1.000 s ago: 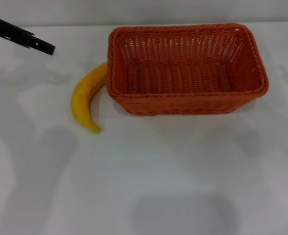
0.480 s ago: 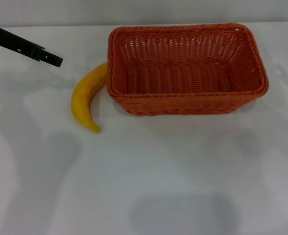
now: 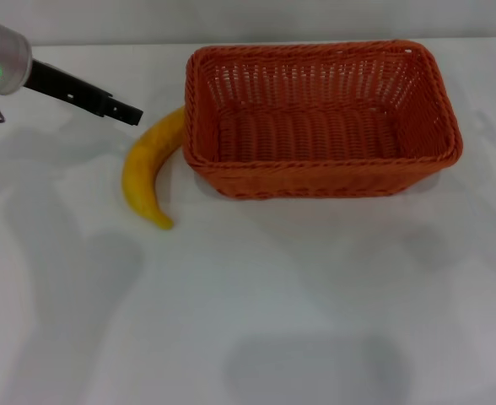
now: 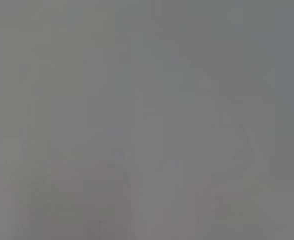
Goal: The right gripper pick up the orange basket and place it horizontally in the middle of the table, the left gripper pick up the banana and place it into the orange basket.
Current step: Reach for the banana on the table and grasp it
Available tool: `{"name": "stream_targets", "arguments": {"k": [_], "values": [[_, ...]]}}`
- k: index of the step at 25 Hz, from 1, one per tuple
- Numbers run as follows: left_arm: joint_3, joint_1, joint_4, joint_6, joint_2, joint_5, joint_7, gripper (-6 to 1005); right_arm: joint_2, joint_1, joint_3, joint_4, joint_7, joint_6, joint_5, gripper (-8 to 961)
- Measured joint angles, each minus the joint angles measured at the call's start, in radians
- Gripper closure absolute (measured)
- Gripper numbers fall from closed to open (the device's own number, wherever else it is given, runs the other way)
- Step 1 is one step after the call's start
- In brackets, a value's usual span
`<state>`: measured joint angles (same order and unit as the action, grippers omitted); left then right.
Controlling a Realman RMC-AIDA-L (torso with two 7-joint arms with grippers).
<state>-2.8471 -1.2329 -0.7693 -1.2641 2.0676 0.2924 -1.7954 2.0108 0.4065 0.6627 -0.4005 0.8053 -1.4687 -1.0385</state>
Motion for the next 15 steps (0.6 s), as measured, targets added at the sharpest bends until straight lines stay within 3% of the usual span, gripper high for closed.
{"name": "stream_targets", "arguments": {"k": [15], "values": [[0.000, 0.024, 0.063, 0.028, 0.006, -0.036, 0.018, 132, 0.000, 0.000, 0.000, 0.002, 0.000, -0.002, 0.000, 147]]}}
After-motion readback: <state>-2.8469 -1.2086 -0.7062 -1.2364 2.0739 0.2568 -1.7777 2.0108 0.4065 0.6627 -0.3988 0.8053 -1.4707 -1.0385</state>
